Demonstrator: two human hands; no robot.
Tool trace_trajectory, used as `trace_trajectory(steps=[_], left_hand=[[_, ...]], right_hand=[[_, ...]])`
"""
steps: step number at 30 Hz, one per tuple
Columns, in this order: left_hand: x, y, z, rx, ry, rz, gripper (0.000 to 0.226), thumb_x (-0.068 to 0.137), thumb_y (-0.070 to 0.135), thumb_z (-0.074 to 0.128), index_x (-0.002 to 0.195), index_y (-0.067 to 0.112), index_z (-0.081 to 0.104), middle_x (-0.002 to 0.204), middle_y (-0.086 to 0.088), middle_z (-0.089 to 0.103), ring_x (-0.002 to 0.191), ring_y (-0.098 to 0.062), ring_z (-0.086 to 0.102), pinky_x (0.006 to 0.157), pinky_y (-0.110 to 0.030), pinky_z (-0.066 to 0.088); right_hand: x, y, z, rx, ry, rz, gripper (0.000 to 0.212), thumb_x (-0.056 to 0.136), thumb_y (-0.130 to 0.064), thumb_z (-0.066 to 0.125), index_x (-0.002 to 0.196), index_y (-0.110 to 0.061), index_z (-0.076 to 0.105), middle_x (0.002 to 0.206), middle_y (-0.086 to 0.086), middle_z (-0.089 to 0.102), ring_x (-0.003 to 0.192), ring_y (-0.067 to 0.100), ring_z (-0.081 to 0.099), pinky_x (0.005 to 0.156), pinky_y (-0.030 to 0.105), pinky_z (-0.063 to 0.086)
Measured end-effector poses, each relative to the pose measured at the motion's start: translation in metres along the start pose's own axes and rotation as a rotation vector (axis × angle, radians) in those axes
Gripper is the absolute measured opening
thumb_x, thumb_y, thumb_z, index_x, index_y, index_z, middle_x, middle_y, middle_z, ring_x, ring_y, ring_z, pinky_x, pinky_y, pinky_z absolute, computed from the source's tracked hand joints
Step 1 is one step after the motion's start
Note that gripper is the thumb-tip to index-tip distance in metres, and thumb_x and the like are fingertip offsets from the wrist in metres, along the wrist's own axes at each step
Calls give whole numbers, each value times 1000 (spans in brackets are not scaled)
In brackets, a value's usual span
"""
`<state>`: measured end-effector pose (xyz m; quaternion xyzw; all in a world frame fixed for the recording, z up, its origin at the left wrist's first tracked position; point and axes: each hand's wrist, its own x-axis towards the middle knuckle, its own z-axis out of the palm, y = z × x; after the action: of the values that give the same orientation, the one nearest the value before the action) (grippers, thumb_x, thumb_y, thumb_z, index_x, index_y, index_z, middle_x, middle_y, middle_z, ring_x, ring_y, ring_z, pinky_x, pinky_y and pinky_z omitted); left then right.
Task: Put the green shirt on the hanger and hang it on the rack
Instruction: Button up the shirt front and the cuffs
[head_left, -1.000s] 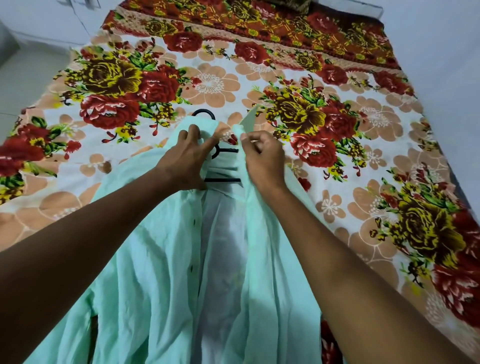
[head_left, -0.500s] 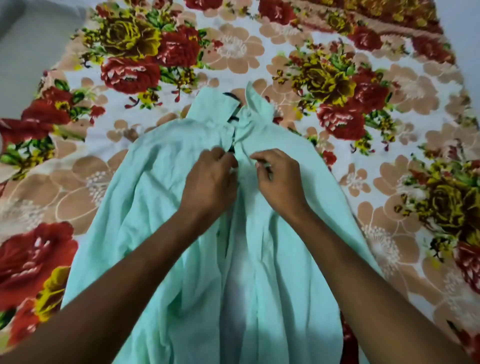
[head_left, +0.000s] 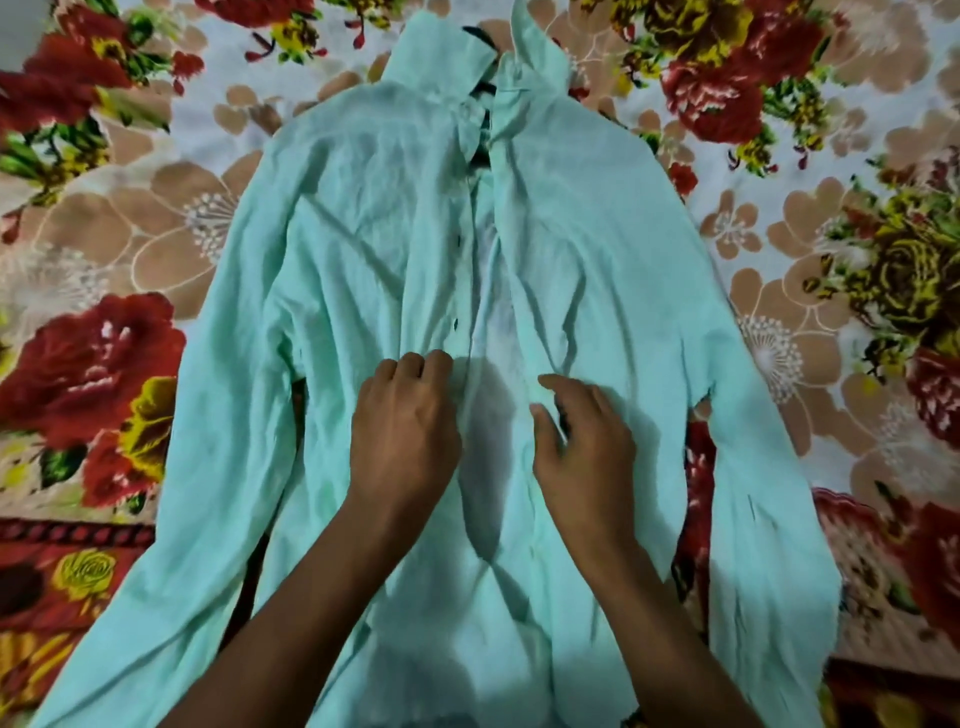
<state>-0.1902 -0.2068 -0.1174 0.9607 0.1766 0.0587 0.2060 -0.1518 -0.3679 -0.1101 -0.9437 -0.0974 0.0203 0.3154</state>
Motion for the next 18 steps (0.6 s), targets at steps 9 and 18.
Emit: trace_trajectory(steps=[9,18], left_hand=[[-16,-7,-4,-272,58,-32,17,90,6,66,106,11,67,102,-5,63,99,-28,55,80,-40,50],[-114,26,-19,-124,-149,-64,34,80,39,76,78,15,53,66,-2,60,62,-28,58,46,-31,33]], right_hand=[[1,-3,7,174,-93,173,18,96,-17,67,113,-18,71,95,-5,70,95,13,68,85,28,55],[-71,-8,-16,-104,-91,-192,18,94,-19,70,111,-14,73,104,1,61,103,21,56,87,22,46]])
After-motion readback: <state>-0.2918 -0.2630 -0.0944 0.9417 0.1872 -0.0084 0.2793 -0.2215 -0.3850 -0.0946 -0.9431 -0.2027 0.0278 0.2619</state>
